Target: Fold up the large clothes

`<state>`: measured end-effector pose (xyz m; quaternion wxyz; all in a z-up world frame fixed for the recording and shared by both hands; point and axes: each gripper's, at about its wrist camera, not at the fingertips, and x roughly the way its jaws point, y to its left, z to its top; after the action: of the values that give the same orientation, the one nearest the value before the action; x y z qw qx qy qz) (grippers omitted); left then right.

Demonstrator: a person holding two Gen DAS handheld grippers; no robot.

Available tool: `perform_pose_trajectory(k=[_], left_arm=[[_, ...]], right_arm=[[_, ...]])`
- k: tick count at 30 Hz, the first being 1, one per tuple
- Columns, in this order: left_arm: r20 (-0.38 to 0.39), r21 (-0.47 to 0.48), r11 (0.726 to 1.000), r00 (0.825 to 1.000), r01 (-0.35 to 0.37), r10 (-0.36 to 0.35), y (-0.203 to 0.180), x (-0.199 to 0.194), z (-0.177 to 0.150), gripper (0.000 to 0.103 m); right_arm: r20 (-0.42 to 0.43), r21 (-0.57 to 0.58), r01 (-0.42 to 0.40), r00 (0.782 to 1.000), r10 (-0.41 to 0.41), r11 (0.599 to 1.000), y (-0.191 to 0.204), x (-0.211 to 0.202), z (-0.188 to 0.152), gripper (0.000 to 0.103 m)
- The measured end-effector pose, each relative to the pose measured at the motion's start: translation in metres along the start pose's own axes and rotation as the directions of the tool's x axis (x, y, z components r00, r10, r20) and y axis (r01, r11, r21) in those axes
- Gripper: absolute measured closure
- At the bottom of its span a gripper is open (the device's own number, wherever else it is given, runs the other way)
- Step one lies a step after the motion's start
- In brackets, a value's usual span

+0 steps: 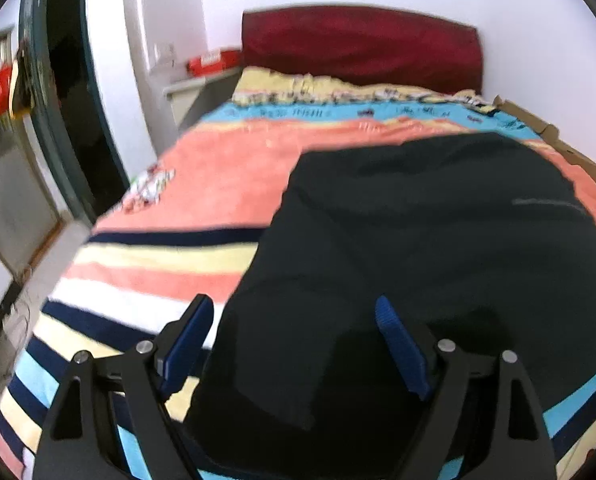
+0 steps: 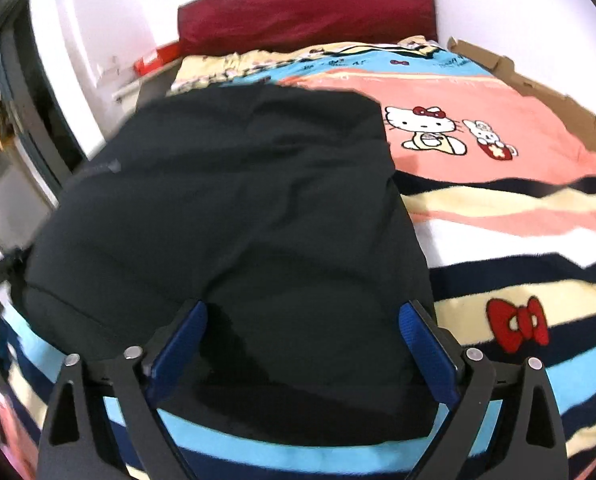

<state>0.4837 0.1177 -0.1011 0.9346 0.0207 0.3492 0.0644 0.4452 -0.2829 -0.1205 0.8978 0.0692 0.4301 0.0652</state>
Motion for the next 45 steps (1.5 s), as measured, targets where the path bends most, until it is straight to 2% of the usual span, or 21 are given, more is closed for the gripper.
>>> perform_pose_trajectory(k=[3,6,10,13,17,22,24,27,29,31,34,38,41,44,45], left_arm=[[0.027,0.009,0.999,0.999,0.035,-0.036,-0.014,-0.006,0.017,0.02],[0.018,0.002,0.996,0.996,0.089,-0.089,-0.033,0.004,0.041,0.02],[-0.062,0.014,0.991,0.99,0.131,-0.13,-0.059,0.04,0.071,0.02],[-0.129,-0.009,0.987,0.979,0.159,-0.158,-0.076,0.074,0.097,0.02],[-0.202,-0.009,0.987,0.967,0.158,-0.156,-0.091,0.115,0.122,0.02],[-0.254,-0.032,0.988,0.955,0.153,-0.156,-0.087,0.152,0.132,0.02],[-0.273,-0.069,0.989,0.951,0.129,-0.143,-0.074,0.165,0.13,0.02],[-0.296,-0.15,0.98,0.94,0.128,-0.168,-0.053,0.172,0.128,0.02],[-0.268,-0.15,0.984,0.953,0.1,-0.137,-0.044,0.162,0.128,0.02],[-0.221,-0.132,0.987,0.968,0.095,-0.122,-0.041,0.147,0.125,0.02],[-0.127,-0.088,0.989,0.983,0.122,-0.133,-0.038,0.11,0.115,0.02],[-0.075,-0.082,0.983,0.983,0.161,-0.167,-0.036,0.079,0.089,0.02],[-0.046,-0.056,0.989,0.989,0.134,-0.137,-0.038,0.07,0.07,0.02],[-0.023,-0.041,0.993,0.993,0.112,-0.113,-0.039,0.066,0.047,0.02],[-0.017,-0.042,0.993,0.994,0.109,-0.11,-0.039,0.065,0.043,0.02]], right_arm=[[0.057,-0.037,-0.05,0.997,0.052,0.998,0.025,-0.012,0.016,0.008],[0.07,-0.117,-0.079,0.994,0.087,0.99,0.058,-0.004,0.034,0.008],[0.041,-0.136,-0.138,0.989,0.145,0.981,0.094,0.025,0.066,0.008],[0.013,-0.139,-0.167,0.985,0.171,0.976,0.116,0.054,0.103,0.008],[-0.061,-0.085,-0.157,0.986,0.153,0.984,0.115,0.101,0.144,0.008],[-0.096,-0.043,-0.08,0.993,0.075,0.996,0.088,0.131,0.167,0.007],[-0.101,-0.02,-0.049,0.994,0.047,0.999,0.068,0.137,0.167,0.007],[-0.1,0.059,-0.038,0.994,0.044,0.998,0.034,0.141,0.163,0.007],[-0.088,0.073,0.025,0.996,-0.019,0.997,0.02,0.134,0.162,0.007],[-0.039,0.061,0.057,0.998,-0.054,0.997,0.016,0.119,0.159,0.008],[0.052,0.042,-0.017,0.999,0.015,0.999,0.022,0.086,0.144,0.008],[0.108,0.01,-0.129,0.986,0.127,0.992,0.034,0.059,0.114,0.008],[0.098,-0.025,-0.131,0.986,0.133,0.991,0.036,0.059,0.086,0.008],[0.092,-0.011,-0.144,0.985,0.144,0.99,0.03,0.063,0.072,0.008],[0.097,-0.024,-0.124,0.987,0.126,0.992,0.027,0.06,0.067,0.008]])
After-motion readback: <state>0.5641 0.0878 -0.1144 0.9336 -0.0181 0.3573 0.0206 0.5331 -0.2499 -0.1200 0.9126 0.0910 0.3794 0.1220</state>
